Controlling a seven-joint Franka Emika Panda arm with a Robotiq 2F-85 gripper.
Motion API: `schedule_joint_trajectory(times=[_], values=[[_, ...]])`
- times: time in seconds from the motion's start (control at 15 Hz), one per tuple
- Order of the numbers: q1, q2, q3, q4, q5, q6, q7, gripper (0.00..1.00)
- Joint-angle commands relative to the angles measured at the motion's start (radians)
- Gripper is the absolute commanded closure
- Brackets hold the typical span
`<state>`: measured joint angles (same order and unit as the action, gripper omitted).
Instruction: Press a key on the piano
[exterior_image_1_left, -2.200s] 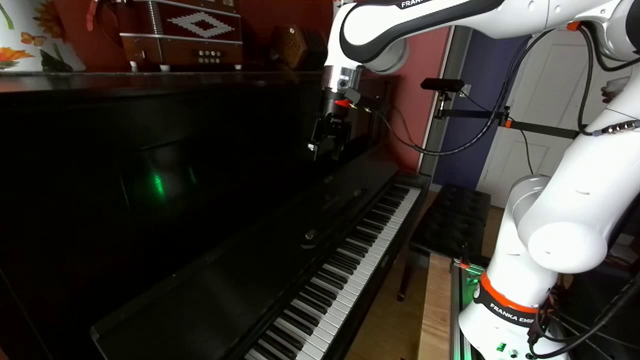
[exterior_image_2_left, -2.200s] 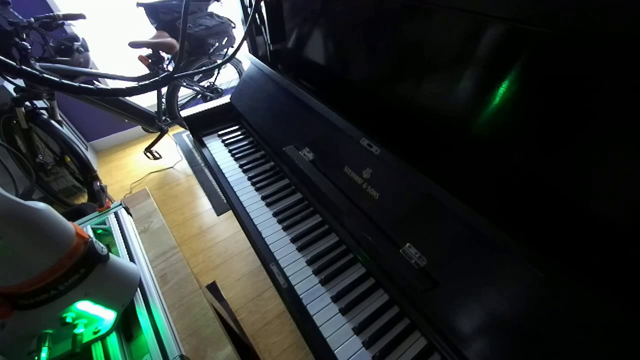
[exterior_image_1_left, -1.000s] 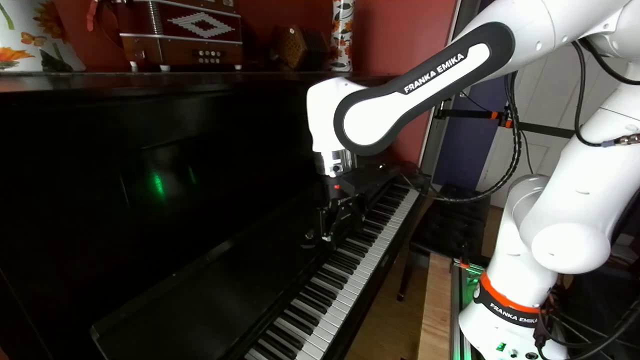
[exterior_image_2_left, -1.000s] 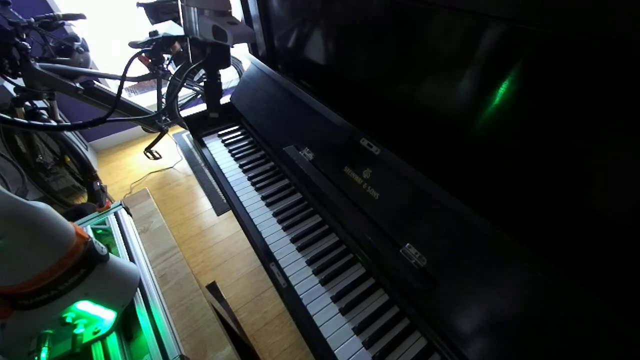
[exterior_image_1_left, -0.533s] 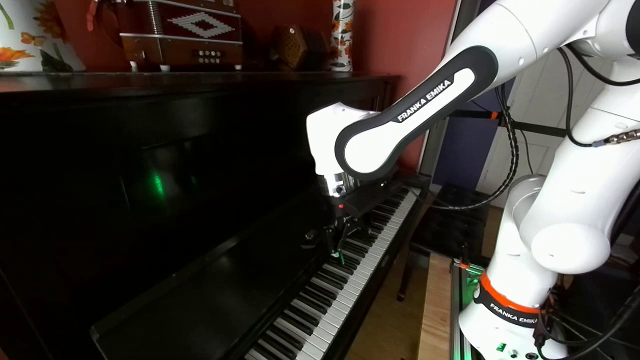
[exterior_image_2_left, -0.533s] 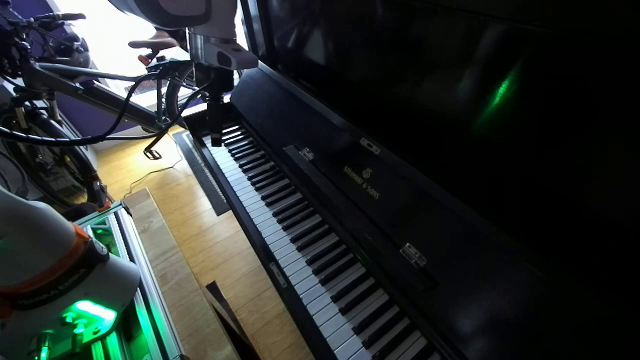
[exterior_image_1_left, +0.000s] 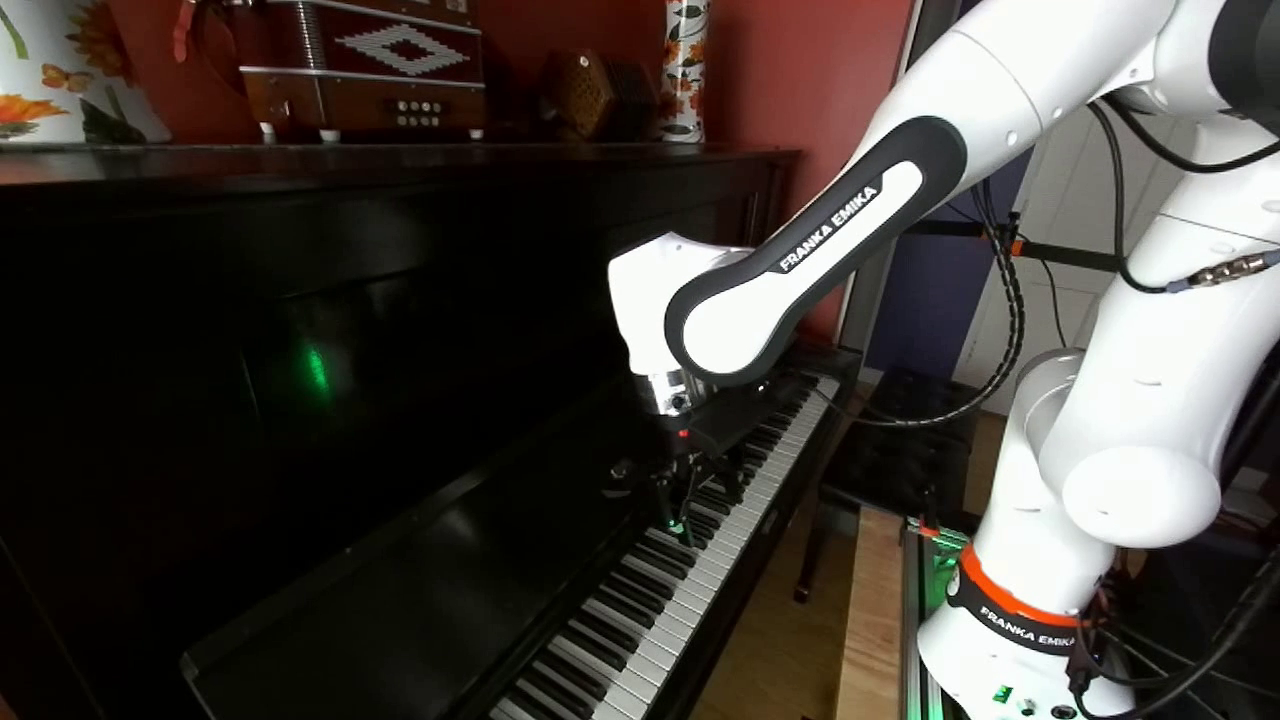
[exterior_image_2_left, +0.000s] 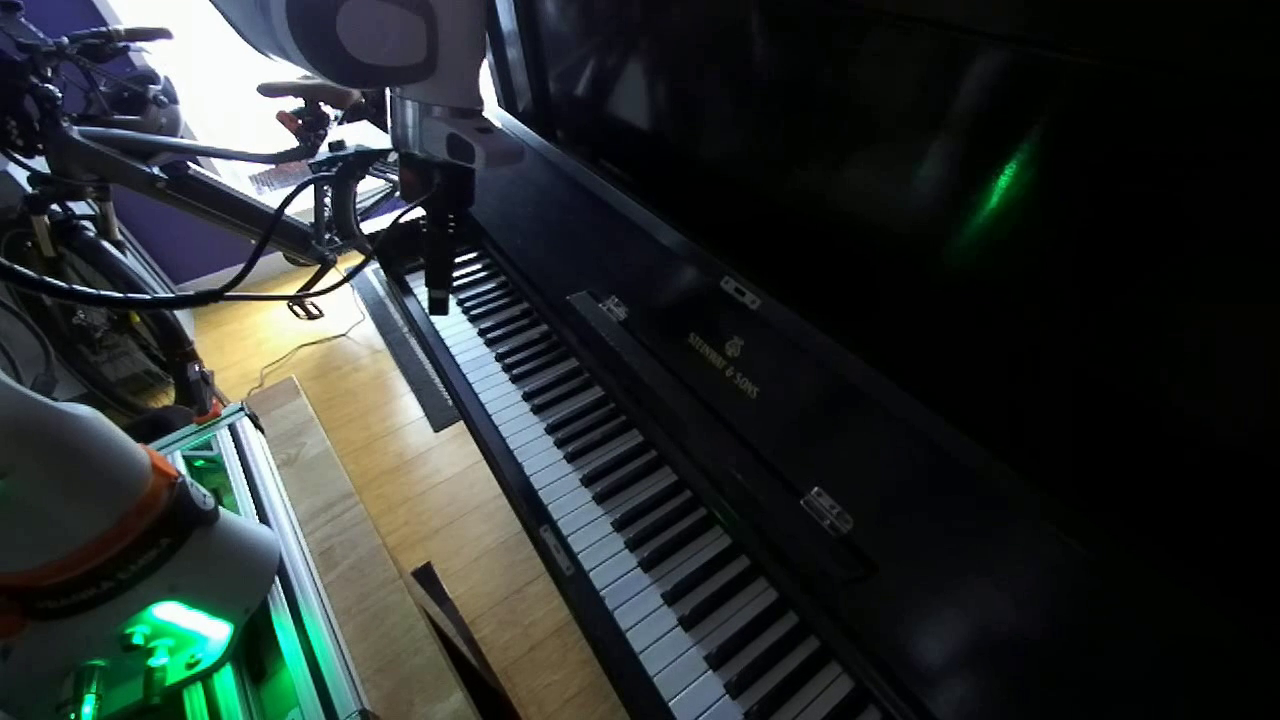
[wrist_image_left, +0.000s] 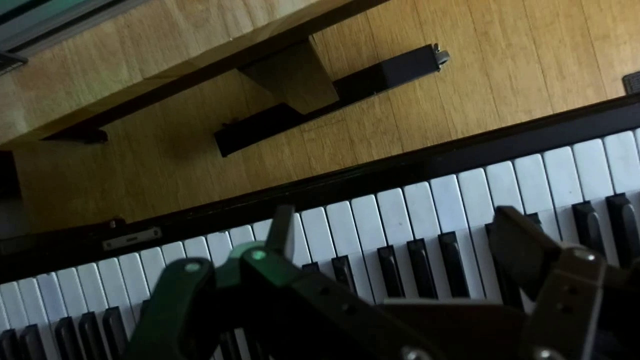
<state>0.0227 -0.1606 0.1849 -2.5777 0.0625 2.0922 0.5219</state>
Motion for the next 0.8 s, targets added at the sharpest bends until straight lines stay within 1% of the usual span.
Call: schedule_joint_trajectory(times=[0.0,0.27,0.33,0.47,0.67,0.73], values=[[0.018,0.109,-0.032,-0.025,-0.001,0.137,-0.102,0.00],[0.030,0.224,-0.048,-0.031,0.009,0.332,-0.210,0.00],[0.033,0.171,-0.052,-0.028,0.001,0.253,-0.165,0.00],[0.038,0.215,-0.057,-0.027,0.003,0.311,-0.190,0.00],[0.040,0.228,-0.059,-0.024,0.004,0.318,-0.196,0.00],[0.039,0.238,-0.060,-0.021,0.019,0.341,-0.197,0.00]])
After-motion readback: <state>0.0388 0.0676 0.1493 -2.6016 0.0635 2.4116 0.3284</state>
